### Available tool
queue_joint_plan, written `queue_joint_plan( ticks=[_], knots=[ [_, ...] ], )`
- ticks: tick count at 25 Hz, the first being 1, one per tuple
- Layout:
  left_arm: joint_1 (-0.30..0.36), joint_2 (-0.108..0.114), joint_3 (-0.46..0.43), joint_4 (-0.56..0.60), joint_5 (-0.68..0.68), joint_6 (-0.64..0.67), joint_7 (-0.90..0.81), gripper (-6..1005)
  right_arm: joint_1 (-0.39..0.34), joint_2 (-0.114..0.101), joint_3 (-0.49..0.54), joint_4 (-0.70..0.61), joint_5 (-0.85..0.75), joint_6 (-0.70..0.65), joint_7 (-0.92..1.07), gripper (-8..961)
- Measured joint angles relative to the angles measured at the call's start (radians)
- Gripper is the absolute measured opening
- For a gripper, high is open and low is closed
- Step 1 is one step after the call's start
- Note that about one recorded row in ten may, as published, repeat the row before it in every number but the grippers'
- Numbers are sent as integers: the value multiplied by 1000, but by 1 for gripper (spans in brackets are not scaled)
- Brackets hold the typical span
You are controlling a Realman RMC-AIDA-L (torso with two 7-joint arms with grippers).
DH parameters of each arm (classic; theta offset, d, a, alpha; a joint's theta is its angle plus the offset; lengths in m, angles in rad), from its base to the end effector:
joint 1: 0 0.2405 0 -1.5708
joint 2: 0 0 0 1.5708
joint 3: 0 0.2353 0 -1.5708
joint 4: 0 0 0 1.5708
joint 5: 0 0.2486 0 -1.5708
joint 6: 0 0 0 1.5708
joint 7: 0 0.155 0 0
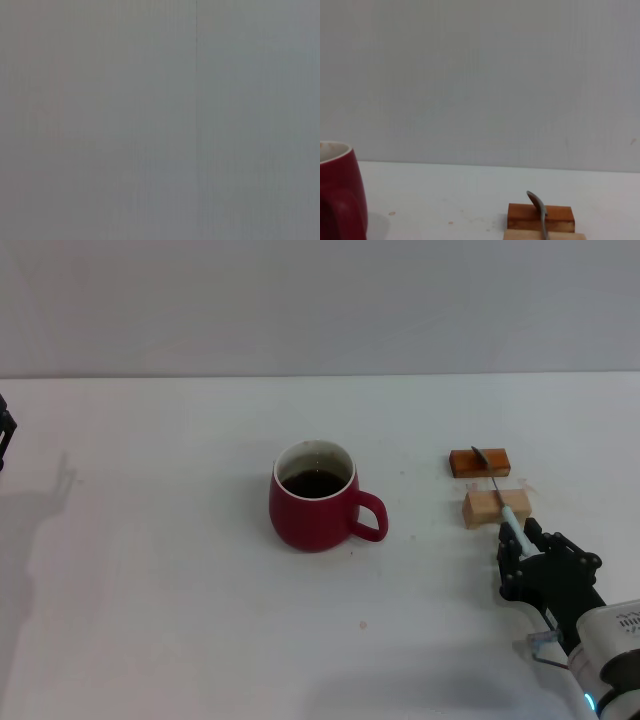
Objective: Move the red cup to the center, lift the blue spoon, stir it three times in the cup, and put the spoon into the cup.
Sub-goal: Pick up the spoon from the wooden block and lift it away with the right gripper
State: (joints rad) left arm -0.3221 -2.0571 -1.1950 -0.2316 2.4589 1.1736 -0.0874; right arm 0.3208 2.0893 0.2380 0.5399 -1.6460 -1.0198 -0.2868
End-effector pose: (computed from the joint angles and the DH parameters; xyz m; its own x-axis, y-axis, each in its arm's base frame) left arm -0.3728 0.3346 0.0182 0.7168 -0.0929 0.6910 0.6972 0.0833 -0.7120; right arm 0.3025 0.2796 -0.1371 0.7296 -0.2124 -0.6501 -0.6839 -0.2200 -0.6956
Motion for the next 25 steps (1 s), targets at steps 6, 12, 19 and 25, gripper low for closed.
queue_joint_plan(
  ticks=[6, 12, 19, 25],
  knots=[
    [0, 0, 0, 0, 0, 0, 0, 826, 0, -1, 0, 0, 0, -5, 0, 243],
    [0, 0, 0, 0, 0, 5, 0, 827, -2, -3, 0, 0, 0, -5, 0, 201],
    [1, 0, 0, 0, 0, 16, -1, 826, -5, -5, 0, 0, 0, -4, 0, 200],
    [4, -2, 0, 0, 0, 22, -3, 827, -6, -7, -1, 0, 0, 1, 0, 200]
  ],
)
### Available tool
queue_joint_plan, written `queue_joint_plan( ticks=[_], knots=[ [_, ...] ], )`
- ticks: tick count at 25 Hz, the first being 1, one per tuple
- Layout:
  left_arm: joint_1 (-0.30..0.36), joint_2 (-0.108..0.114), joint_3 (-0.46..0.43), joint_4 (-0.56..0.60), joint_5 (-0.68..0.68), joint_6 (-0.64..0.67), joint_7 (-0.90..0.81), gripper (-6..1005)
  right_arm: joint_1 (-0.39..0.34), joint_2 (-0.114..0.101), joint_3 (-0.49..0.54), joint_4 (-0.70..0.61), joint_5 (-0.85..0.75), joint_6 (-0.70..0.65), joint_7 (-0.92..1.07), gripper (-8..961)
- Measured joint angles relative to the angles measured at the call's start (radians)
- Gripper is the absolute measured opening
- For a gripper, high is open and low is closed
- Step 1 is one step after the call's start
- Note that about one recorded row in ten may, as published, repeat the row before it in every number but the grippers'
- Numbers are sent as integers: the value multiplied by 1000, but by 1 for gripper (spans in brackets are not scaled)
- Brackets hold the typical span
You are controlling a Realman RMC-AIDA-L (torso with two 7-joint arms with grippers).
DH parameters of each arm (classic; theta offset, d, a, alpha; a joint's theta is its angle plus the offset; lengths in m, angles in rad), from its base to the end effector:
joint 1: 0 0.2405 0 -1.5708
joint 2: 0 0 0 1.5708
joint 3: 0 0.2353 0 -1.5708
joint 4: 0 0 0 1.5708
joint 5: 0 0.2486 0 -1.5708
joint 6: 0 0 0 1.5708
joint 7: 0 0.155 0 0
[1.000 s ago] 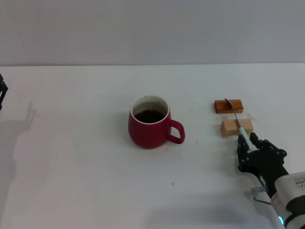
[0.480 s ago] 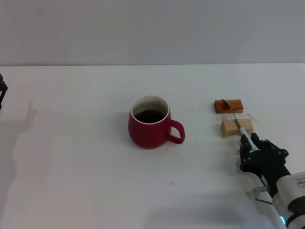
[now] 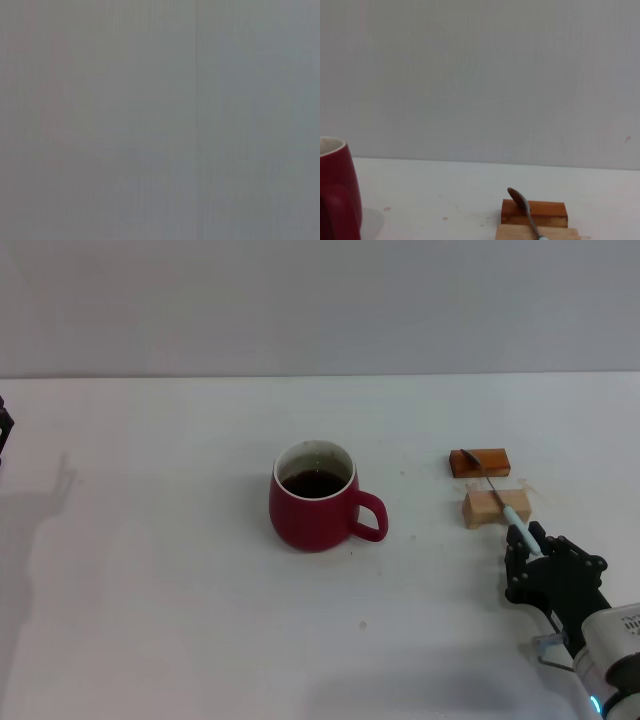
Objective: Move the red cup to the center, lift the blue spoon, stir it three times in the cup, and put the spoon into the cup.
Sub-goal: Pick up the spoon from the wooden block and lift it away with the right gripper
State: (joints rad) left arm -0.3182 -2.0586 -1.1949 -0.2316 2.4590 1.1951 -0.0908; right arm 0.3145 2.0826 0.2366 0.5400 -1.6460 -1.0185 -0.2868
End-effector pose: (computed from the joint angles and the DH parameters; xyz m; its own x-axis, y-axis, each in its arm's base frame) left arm -0.3712 0.3327 0.0196 0.7136 -0.1113 0.6917 0.7003 0.0832 -0.7090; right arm 0.3067 0.2782 -0.1349 0.7327 -0.2171 -0.6450 -0.6805 -0.2159 -0.7003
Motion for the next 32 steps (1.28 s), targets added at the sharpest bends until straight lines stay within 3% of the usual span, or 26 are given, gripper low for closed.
queue_joint_plan(
  ticks=[32],
  knots=[
    [-2, 0, -11, 11, 0, -6, -5, 826, 0, 2, -7, 2, -8, -10, -8, 133]
  ],
)
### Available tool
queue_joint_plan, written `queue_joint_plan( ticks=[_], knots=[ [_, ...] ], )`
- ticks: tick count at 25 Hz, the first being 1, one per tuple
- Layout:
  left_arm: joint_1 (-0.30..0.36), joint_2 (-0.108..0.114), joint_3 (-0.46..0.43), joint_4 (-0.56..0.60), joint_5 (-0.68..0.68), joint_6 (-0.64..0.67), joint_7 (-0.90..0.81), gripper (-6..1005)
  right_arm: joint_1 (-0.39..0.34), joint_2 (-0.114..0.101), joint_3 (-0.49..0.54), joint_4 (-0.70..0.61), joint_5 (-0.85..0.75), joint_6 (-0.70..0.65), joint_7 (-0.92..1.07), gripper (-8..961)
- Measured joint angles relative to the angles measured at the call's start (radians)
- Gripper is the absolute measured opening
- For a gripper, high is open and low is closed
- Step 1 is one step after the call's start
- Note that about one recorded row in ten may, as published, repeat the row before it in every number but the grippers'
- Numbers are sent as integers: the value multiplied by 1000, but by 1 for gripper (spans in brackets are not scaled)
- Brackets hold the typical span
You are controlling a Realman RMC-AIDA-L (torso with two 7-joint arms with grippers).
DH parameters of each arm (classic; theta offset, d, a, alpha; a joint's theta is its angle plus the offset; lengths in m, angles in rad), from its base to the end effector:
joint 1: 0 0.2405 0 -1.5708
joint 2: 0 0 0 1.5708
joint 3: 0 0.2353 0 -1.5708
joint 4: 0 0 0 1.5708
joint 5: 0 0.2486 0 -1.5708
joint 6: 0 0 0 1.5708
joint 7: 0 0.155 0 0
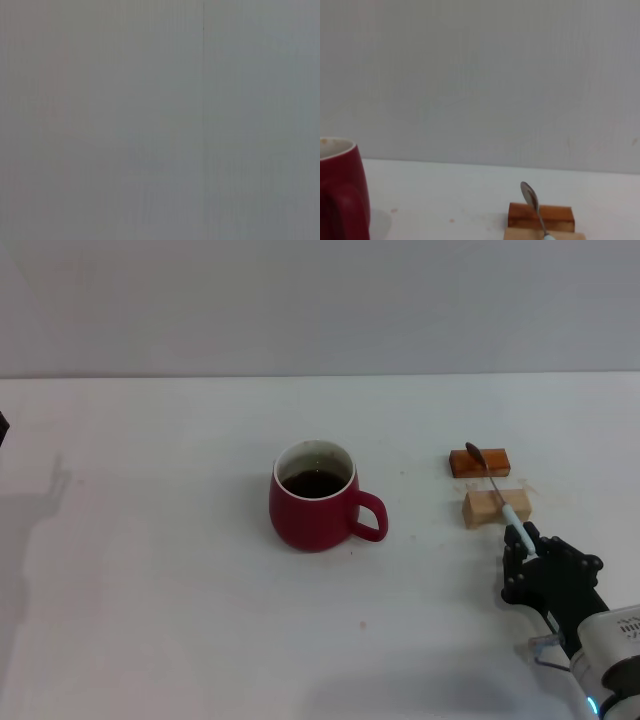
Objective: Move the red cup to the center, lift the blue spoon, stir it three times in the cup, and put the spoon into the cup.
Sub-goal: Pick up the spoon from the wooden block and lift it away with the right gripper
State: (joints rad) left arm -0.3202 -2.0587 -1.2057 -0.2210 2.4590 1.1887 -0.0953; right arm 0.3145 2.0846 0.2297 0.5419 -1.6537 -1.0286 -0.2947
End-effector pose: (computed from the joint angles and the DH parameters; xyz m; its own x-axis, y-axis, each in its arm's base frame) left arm -0.3752 0.3318 0.0209 0.7131 -0.1010 0.6937 0.7010 0.0957 -0.7067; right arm 0.3035 0.2770 -0.1362 0.7404 -0.2049 -0.6402 -0.6722 -0.2289 -0.7041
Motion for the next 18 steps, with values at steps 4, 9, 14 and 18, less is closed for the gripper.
queue_joint_plan(
  ticks=[4, 9, 14, 18],
  knots=[
    [-4, 0, 0, 1, 0, -10, -1, 827, -7, -8, -2, 18, -1, -71, -5, 133],
    [-6, 0, -2, 2, 0, -28, -3, 827, -21, -19, -3, 47, -4, -140, -7, 133],
    [-7, 0, -12, 2, 0, -32, -3, 826, -37, -58, 2, 128, -12, -184, -13, 134],
    [-7, 0, -12, 2, 0, -34, -3, 826, -51, -103, 1, 214, -19, -214, -21, 134]
  ],
)
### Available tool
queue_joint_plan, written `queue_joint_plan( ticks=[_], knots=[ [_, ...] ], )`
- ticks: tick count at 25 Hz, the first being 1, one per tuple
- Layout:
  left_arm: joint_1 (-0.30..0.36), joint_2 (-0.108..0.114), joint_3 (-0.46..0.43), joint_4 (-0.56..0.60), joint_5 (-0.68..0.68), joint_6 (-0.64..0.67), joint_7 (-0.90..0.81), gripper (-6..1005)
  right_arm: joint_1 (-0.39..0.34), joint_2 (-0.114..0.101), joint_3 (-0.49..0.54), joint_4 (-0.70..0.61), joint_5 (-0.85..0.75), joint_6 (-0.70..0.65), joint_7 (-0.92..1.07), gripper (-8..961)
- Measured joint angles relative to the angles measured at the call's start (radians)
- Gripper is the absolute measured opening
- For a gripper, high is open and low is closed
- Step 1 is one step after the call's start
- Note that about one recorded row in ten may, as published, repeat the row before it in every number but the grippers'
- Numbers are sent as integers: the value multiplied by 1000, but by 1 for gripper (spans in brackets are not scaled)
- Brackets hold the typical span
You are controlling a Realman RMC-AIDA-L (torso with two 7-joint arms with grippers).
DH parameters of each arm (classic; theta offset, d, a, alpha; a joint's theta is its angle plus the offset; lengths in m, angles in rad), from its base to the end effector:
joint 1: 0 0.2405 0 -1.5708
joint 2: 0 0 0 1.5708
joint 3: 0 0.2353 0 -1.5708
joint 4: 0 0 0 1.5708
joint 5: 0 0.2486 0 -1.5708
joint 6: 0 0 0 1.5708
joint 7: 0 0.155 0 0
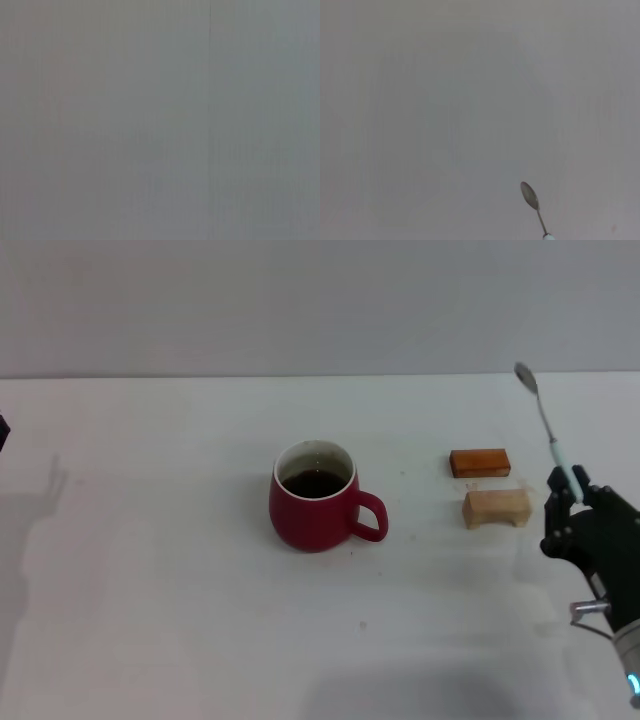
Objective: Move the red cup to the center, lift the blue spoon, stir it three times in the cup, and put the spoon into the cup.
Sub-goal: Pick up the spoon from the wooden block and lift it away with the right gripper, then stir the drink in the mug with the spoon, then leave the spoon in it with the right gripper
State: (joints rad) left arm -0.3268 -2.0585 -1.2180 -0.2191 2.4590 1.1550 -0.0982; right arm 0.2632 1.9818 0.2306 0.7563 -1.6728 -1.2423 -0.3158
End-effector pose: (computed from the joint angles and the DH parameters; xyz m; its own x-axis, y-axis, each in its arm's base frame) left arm -0.3788 0.3344 0.0198 0.7092 -0.0743 0.7010 0.7046 0.1061 -0.7016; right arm 0.2735 0.2719 -0.0982 0.6701 -0.0076 -0.7422 -0.7302 -0.1860 -0.6574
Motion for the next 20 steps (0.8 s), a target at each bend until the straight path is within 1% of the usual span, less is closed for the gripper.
queue_joint_plan(
  ticks=[1, 3, 7, 8, 9, 14, 15, 16, 17, 20],
  knots=[
    [0, 0, 0, 0, 0, -2, 0, 826, -3, -13, -2, 24, 0, -4, -1, 134],
    [0, 0, 0, 0, 0, -5, 0, 826, -14, -50, -3, 100, -5, -6, -25, 134],
    [1, 0, 0, 0, 0, -9, 2, 827, -44, -110, 5, 254, -29, -6, -153, 134],
    [1, 0, 0, 0, 0, -9, 2, 827, -47, -130, 6, 297, -31, -5, -185, 134],
    [1, 0, 0, 0, 0, -9, 2, 827, -50, -143, 6, 324, -32, -4, -205, 134],
    [1, -1, -1, 0, 0, -9, 2, 826, -53, -231, 1, 466, -33, 6, -253, 133],
    [0, -2, -2, 0, 0, -9, 3, 826, -53, -243, 0, 483, -34, 6, -254, 133],
    [0, -2, -3, 0, 0, -10, 4, 826, -52, -272, -1, 516, -44, 7, -255, 133],
    [0, -2, -3, 0, 0, -10, 4, 826, -52, -272, -1, 516, -44, 7, -255, 133],
    [-1, -2, -3, 0, 0, -10, 4, 827, -53, -311, 4, 568, -73, 12, -256, 134]
  ],
)
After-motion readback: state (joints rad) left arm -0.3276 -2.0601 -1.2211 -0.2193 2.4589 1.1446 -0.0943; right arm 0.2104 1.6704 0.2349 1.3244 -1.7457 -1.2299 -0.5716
